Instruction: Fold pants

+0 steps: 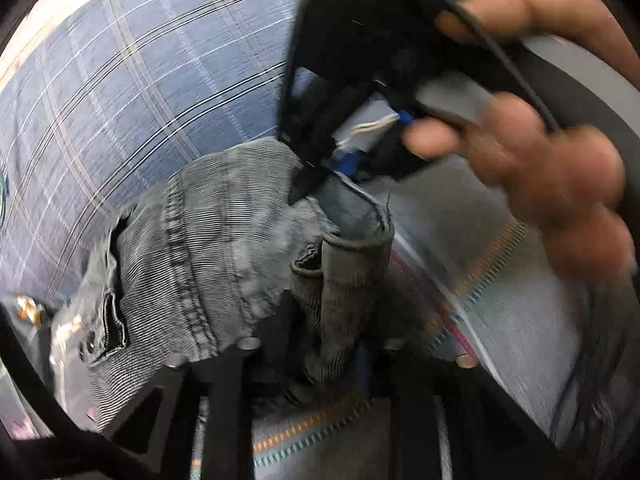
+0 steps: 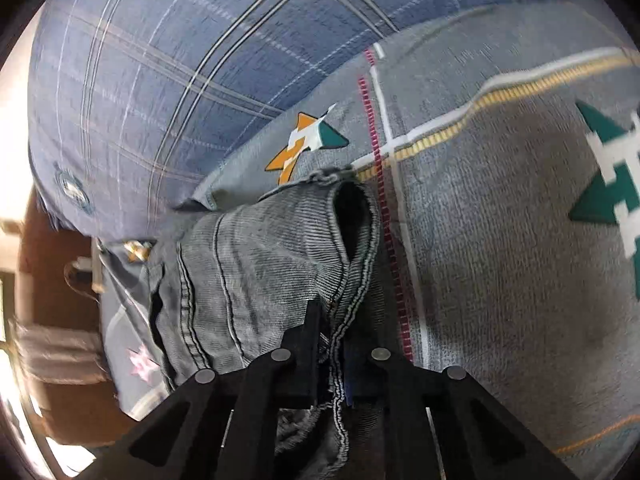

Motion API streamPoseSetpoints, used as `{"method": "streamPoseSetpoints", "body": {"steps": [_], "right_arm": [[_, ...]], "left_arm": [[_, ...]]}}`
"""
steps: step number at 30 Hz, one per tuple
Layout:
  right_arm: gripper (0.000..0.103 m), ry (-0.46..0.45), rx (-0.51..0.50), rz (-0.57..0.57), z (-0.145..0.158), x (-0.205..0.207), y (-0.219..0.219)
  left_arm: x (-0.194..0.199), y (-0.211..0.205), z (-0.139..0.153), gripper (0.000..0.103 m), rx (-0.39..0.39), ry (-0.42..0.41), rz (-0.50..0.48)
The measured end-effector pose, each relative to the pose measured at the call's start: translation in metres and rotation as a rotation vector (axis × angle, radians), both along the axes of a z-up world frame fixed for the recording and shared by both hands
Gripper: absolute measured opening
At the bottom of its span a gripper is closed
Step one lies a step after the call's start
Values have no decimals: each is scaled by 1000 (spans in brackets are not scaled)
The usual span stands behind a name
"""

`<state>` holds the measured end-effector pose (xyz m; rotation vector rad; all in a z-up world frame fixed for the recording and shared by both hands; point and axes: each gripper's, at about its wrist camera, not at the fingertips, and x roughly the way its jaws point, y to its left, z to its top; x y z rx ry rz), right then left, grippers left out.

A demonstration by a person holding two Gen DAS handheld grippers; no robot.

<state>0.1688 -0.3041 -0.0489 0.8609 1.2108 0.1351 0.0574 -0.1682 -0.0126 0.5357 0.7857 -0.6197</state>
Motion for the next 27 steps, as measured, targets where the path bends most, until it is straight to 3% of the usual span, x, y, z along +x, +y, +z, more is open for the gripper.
{"method": "streamPoseSetpoints", "body": {"steps": [3, 5, 6, 7, 8, 12, 15, 16, 18, 20, 21, 24, 27], "right_arm": [[15, -55, -1, -10, 16, -4, -4], [38, -74, -29, -9, 22, -7, -4], [45, -90, -31, -20, 26, -8, -5], [58, -111, -36, -36, 31, -10, -7], [61, -131, -51, -45, 37, -11, -6], [61, -270, -154, -35, 71, -27, 9], [60, -346, -149, 12, 79, -47, 30], [59, -344, -132, 28, 76, -52, 35], [44, -298, -106, 68, 61, -58, 48], [27, -174, -210, 98, 34, -57, 57], [23, -98, -242, 108, 17, -53, 59], [20, -101, -230, 103, 20, -52, 55], [24, -148, -219, 93, 30, -60, 51]], "left_arm": [[-6, 18, 27, 48, -99, 38, -22], [-4, 36, 43, 62, -163, 59, -8], [0, 46, 51, 63, -193, 63, 11], [7, 61, 62, 63, -237, 65, 46], [15, 72, 67, 64, -261, 64, 75], [49, 114, 73, 65, -288, 38, 267], [78, 127, 51, 64, -253, 132, 347], [78, 120, 47, 64, -240, 146, 358], [78, 115, 28, 65, -149, 147, 380], [80, 107, 5, 68, -48, 147, 385], [82, 112, 1, 69, -28, 142, 390], [81, 115, 3, 69, -39, 150, 396], [82, 131, 15, 69, -135, 221, 400]]}}
